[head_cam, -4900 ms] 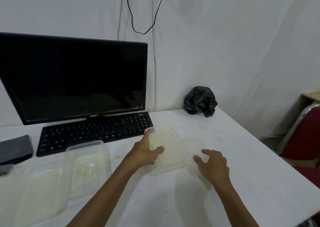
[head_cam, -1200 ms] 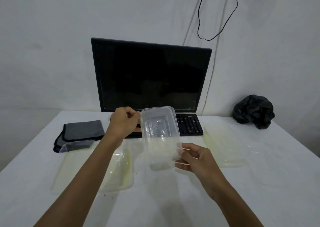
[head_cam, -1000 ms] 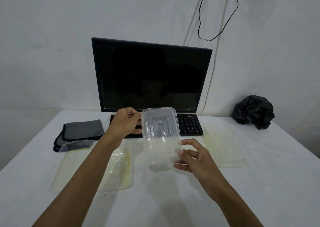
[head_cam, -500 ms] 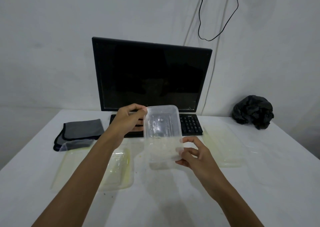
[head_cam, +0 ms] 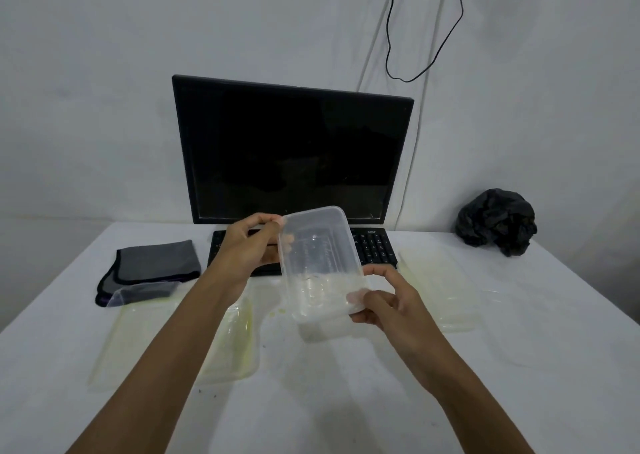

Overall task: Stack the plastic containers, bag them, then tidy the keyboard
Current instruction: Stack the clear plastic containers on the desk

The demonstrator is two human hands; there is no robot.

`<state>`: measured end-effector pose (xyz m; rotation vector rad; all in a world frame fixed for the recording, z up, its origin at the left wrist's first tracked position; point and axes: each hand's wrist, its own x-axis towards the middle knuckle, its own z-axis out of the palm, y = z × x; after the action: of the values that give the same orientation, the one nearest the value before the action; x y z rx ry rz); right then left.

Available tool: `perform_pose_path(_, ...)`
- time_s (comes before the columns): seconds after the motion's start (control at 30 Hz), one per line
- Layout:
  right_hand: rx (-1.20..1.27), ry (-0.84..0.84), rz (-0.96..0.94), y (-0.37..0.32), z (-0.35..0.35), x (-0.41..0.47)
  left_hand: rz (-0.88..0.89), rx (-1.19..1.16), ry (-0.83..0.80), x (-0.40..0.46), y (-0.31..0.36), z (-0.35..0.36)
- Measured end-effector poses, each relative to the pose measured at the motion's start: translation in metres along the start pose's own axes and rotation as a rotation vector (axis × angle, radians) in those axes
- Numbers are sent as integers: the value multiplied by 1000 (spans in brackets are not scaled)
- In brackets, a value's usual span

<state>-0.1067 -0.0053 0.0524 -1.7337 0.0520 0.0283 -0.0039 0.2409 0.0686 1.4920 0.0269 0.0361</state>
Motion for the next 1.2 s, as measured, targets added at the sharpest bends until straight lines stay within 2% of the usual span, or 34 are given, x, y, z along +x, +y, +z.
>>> perform_pose_path(0.07,27,88,-24,-7,-11,4,-32,-66,-53,-1,0,5)
perform_pose_path(0.13,30,248,-63,-11,-33,12,-76,-85,-132,-3,-1,13)
perform_pose_path(0.27,-23,575,-75,-9,-81,22,-61,58,-196,-8,-3,31)
perform_pose_path(0.37,-106,715,-25,-1,-109,25,-38,169,-238,-12,-7,48)
perform_pose_path(0.5,-219,812,73,18,-126,29,14,277,-328,-21,-15,78)
perform_pose_path(0.6,-215,817,97,30,-129,31,103,389,-389,-29,-21,110)
perform_pose_path(0.77,-235,806,66,49,-141,29,361,691,-479,-43,-36,178)
perform_pose_path(0.9,-367,888,97,74,-164,21,481,911,-525,-45,-46,209)
perform_pose_path(0.97,-531,802,220,91,-181,16,507,976,-508,-44,-49,215)
perform_pose_path(1.07,-803,519,415,113,-196,5,551,1037,-455,-41,-49,219)
perform_pose_path(1.13,-947,424,423,120,-198,-1,556,1056,-444,-41,-46,221)
perform_pose_path(1.2,-1006,406,401,118,-199,-3,556,1063,-436,-43,-45,222)
